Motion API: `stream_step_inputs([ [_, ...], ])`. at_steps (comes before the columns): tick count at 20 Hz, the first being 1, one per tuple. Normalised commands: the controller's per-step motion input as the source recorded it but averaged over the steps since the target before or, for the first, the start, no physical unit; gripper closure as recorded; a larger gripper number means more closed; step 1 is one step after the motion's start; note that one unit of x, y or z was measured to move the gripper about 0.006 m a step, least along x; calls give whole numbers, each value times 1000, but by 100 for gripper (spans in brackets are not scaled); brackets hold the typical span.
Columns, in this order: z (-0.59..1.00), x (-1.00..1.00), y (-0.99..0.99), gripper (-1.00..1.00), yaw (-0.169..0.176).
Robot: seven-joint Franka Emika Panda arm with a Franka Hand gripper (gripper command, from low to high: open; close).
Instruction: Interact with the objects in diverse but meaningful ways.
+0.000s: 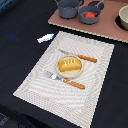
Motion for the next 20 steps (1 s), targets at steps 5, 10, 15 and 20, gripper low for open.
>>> stream_step_inputs([
  [5,-175,-753,-651,-100,0],
  [10,-329,-747,-661,-100,0],
  [15,-429,-765,-677,-100,0],
  [20,-371,-707,-722,-100,0],
])
